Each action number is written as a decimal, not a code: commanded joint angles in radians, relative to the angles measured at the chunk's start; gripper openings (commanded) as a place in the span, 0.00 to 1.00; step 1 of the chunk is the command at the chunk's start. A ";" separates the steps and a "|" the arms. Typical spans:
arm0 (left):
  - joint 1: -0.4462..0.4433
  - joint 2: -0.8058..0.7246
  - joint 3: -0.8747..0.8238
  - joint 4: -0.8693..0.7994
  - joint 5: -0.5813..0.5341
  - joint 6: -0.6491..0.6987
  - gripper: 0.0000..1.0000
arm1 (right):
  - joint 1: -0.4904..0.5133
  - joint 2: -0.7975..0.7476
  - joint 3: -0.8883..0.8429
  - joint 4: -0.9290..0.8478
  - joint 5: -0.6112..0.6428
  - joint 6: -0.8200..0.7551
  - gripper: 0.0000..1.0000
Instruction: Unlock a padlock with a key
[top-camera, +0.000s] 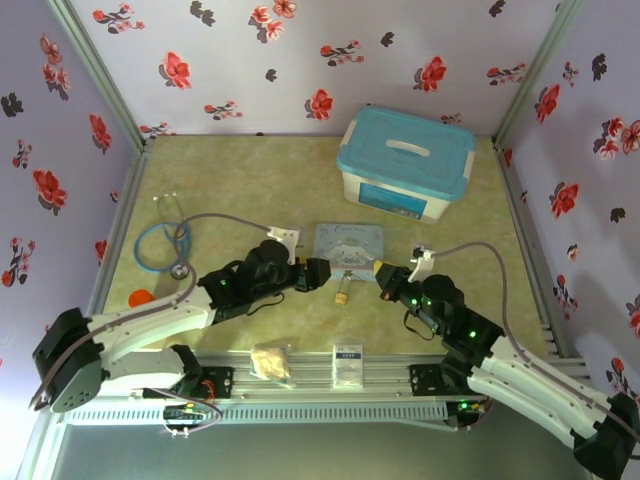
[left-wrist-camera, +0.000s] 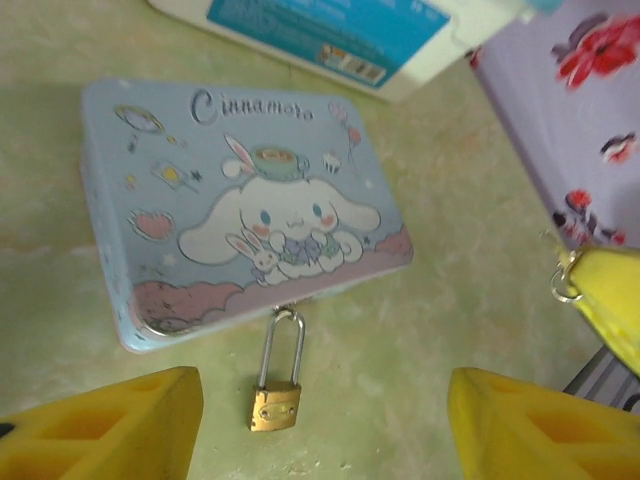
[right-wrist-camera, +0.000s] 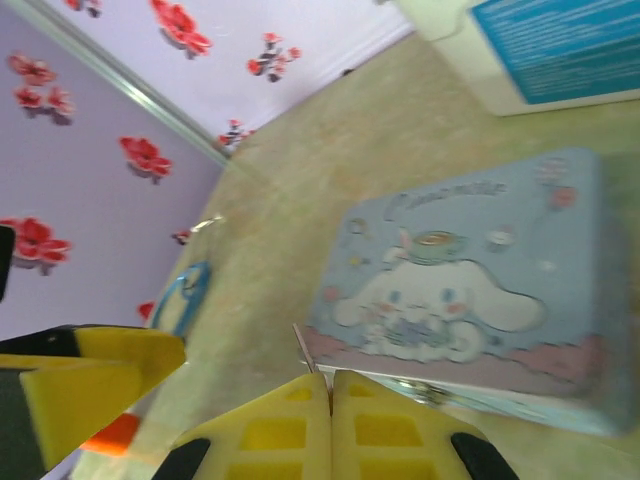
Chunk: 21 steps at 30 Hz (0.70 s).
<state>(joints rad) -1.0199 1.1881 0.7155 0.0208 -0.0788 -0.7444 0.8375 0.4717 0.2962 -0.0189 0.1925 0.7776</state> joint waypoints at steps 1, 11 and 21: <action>-0.035 0.078 0.043 -0.022 -0.008 0.047 0.63 | -0.004 -0.064 -0.001 -0.166 0.088 -0.010 0.00; -0.068 0.295 0.070 0.053 0.046 0.089 0.46 | -0.003 -0.116 -0.054 -0.165 0.074 0.017 0.00; -0.075 0.452 0.104 0.079 0.089 0.106 0.36 | -0.004 -0.116 -0.068 -0.157 0.061 0.022 0.00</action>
<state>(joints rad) -1.0878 1.6131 0.7921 0.0696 -0.0093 -0.6613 0.8375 0.3672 0.2413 -0.1825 0.2440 0.7864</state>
